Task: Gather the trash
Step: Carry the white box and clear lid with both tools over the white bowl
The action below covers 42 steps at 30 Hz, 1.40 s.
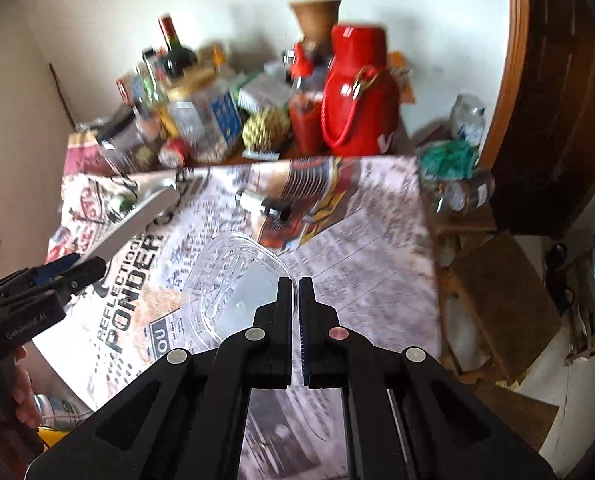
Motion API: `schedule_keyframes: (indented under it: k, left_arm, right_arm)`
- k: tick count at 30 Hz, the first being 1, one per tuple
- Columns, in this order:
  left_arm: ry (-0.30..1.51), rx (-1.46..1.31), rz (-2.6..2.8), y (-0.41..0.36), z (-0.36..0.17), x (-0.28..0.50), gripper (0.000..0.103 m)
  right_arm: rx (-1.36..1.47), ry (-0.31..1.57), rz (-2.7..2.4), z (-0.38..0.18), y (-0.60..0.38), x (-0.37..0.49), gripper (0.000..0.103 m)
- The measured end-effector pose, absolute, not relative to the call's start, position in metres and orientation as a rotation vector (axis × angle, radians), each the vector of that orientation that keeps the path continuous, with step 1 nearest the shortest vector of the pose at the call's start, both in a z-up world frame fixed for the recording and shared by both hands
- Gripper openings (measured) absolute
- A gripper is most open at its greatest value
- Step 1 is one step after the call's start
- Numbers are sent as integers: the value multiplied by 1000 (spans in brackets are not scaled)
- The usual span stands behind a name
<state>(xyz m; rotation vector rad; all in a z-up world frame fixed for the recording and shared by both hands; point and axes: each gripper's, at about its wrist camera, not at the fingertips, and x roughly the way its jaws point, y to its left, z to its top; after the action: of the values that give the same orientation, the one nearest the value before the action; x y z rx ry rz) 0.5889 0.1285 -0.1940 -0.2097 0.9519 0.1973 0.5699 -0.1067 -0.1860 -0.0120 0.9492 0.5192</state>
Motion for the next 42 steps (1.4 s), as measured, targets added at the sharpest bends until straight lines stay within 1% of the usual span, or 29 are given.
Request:
schedule_keyframes:
  k: [5,9,19,26,30,34,42]
  left_arm:
    - [839,-200,230,102,-154,568,51]
    - [762,-202,267,85,-124,534,51]
    - [649,-206,293,81,-79,465,51]
    - [604,-213,234,97,-68,426,51]
    - [611,-189,164,111,-65,393,51]
    - [631,-147,113,122,-68,356,51]
    - [667,-123,51,151,-85,285,51]
  right_arm:
    - [-6,872,542,-163,-123,559,3]
    - [-13,812,587,-139,-136,539,3]
    - [-20,696,624,-98,-148,483,3]
    - [-8,645,556,-77,-140,436,3]
    - [12,624,509,-74,-128,399,3]
    - [35,630,475,-78,-113,363,3]
    - [73,693,424,-105,-88,299,3]
